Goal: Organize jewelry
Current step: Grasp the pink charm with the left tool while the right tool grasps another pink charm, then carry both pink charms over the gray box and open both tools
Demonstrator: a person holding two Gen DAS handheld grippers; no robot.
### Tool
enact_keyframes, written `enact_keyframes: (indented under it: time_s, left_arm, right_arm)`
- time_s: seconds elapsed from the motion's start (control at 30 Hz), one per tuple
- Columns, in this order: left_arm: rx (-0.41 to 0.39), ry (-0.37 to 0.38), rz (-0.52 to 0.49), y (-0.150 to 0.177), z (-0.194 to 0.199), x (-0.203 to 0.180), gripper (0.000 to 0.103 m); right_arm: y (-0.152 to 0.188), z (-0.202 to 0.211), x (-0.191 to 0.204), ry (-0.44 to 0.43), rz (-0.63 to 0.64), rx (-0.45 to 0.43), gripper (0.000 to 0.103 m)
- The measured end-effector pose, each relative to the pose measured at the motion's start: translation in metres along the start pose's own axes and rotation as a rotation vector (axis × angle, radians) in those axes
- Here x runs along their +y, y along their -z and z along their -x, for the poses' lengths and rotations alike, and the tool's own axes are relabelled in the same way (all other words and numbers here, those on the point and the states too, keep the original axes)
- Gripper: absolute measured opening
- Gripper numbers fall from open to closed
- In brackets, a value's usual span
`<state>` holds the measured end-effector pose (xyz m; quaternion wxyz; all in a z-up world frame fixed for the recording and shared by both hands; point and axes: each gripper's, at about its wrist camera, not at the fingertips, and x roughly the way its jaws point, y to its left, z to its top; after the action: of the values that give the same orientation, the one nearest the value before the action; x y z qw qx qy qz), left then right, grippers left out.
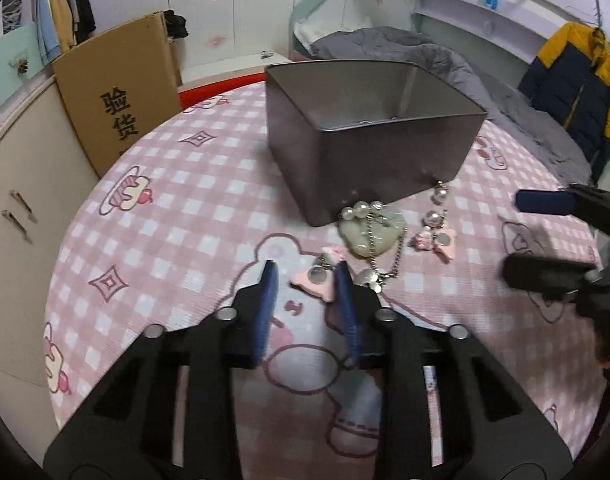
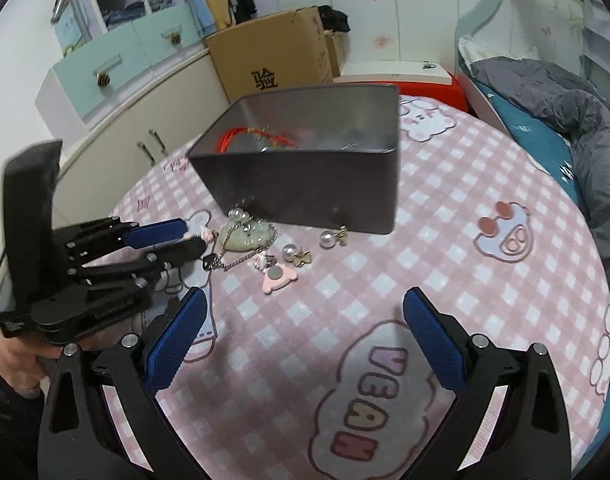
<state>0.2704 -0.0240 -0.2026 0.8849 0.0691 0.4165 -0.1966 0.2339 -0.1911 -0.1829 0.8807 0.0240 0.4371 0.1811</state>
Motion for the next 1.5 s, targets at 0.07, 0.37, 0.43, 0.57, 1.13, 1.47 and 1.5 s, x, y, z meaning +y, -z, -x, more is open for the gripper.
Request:
enact_keyframes:
  time_s: [0.07,0.37,0.43,0.57,1.13,1.47,1.5]
  left_arm:
    - [-0.001,0.009,0.01,0.001,0.001,0.001,0.024]
    - [0.013,-0.02,-0.03,-0.002,-0.003,-0.008,0.053]
    - [0.009,0.003,-0.032,-0.004,-0.002,-0.008,0.04]
    - [0.004,0.03,0.009,-0.001,0.003,-0.002,0.022]
    - [-0.102,0.075,0.081,0.006,0.063,0.001,0.022]
    - [-0.212,0.076,0.048,-0.025,0.1,-0.002,0.022]
    - [-0.228,0.077,0.04,-0.031,0.104,-0.003,0.022]
  right_arm:
    - [-0.001,-0.009,0.004,-0.011,0.012,0.014,0.082]
    - [-0.005,-0.035,0.028,0.073,0.136,0.007,0.038]
    - [-0.004,-0.035,0.031,0.089,0.166,0.006,0.021]
    - [0.003,-0.03,0.031,0.067,0.164,0.011,0.021]
    - [-0.008,0.04,0.022,-0.016,0.102,-0.097,0.02]
    - [-0.044,0.084,0.021,-0.033,0.13,-0.214,0.02]
    - [-0.048,0.087,0.021,-0.031,0.136,-0.227,0.02]
